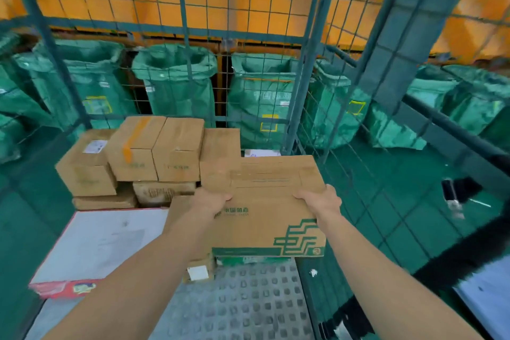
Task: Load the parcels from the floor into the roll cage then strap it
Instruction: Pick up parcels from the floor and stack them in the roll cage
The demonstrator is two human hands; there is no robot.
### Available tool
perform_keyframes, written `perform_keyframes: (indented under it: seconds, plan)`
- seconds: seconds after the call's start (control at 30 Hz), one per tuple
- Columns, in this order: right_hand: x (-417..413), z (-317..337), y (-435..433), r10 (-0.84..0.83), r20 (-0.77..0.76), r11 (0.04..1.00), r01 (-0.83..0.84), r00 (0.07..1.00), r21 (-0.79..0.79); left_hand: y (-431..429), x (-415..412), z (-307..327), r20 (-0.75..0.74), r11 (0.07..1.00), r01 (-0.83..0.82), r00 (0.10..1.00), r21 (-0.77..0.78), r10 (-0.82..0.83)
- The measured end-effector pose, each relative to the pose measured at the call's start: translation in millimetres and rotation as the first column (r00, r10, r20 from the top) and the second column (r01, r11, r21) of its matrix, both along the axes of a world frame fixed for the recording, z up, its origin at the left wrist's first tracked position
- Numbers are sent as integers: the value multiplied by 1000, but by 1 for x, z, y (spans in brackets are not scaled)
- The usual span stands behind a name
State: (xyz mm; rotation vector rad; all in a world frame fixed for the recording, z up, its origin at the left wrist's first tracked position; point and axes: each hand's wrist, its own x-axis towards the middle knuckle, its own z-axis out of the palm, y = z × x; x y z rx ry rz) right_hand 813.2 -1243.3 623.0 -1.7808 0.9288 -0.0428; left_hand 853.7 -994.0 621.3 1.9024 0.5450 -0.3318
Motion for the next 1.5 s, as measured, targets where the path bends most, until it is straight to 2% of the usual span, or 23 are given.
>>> perform_keyframes:
  seconds: [0.27, 0.43, 0.53, 0.63, 0.73, 0.83, 1.03, 1.1, 1.2, 1.27, 1.3, 1.4, 1.5]
  plan:
    - [140, -4, -15, -80, -35, 996, 79, 996, -51, -25, 161, -26, -50, 982, 17, 998, -186, -27]
    - [187, -24, -34, -154, -89, 985, 146, 984, -93, -37, 218, -47, -110, 981, 45, 992, -188, -67]
    - [202, -46, -38, -174, -182, 978, 149, 968, -144, -48, 240, -61, -120, 985, 78, 988, -153, -97]
    - [208, -76, -37, -107, -373, 984, 44, 922, -172, -58, 256, -87, -121, 988, 107, 985, -107, -120]
    - [208, -109, -34, -52, -493, 991, -15, 869, -130, -67, 263, -121, -143, 990, 144, 979, -10, -144]
    - [203, -146, -35, -8, -602, 997, -39, 798, -64, -72, 259, -150, -226, 985, 168, 962, 43, -154]
    - [193, -196, -39, 57, -698, 997, -9, 714, 72, -77, 263, -202, -288, 954, 261, 934, 150, -210]
    - [189, -208, -33, 115, -742, 990, -18, 661, 138, -80, 269, -206, -274, 941, 297, 930, 162, -246]
    - [190, -223, -22, 308, -763, 950, -150, 569, 272, -86, 284, -215, -195, 918, 339, 933, 204, -302]
    - [198, -224, -15, 341, -799, 940, -172, 495, 294, -91, 289, -220, -216, 903, 369, 921, 221, -324]
    - [202, -223, -14, 375, -826, 925, -230, 421, 303, -94, 288, -222, -246, 905, 365, 918, 220, -310]
    - [213, -215, -21, 467, -864, 797, -512, 188, 320, -98, 283, -230, -311, 954, 211, 940, 213, -139]
    - [225, -209, -30, 365, -928, 695, -686, 76, 217, -102, 278, -236, -353, 972, 100, 936, 213, -19]
